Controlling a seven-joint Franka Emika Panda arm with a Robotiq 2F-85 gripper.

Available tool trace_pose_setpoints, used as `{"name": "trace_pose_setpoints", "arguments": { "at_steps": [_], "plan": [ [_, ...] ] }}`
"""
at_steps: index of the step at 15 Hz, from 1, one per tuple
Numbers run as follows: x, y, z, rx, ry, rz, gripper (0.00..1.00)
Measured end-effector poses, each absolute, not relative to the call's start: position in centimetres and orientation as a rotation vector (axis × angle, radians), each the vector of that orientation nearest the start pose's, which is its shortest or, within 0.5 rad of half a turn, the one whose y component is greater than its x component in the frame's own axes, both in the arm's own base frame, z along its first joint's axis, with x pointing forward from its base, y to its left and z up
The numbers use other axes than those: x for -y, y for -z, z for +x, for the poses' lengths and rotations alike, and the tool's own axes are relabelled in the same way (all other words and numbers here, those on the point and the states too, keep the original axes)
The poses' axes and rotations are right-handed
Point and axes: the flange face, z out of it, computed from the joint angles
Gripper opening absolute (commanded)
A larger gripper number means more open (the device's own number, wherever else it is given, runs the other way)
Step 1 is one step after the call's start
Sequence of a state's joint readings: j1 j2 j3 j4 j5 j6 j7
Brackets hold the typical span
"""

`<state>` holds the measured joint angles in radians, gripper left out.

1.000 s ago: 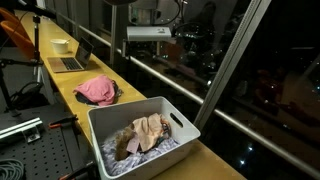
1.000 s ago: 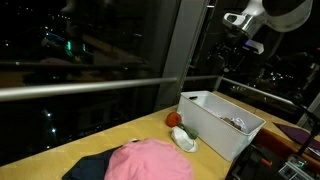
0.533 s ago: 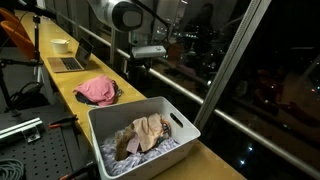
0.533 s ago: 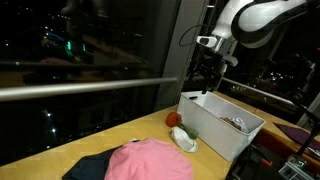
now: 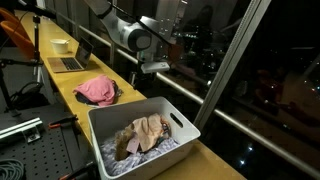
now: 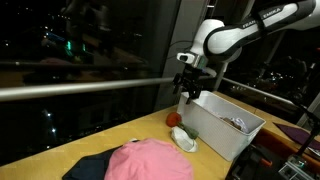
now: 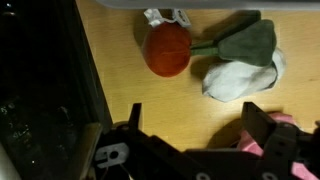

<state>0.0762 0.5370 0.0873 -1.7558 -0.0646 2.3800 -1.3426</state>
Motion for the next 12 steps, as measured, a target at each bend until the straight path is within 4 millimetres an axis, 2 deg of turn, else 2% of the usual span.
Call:
{"name": "trace_pose_setpoints", "arguments": {
  "at_steps": [5,11,12],
  "plan": [
    [-9.6,-23.2,68.9,2.212,0.039,-2.276,1.00],
    [-9.4,-17.8,70.1,2.204,-0.086,-2.235,1.00],
    [-9.5,-17.1,70.2,2.206,-0.101,-2.229,0.96]
  ]
}}
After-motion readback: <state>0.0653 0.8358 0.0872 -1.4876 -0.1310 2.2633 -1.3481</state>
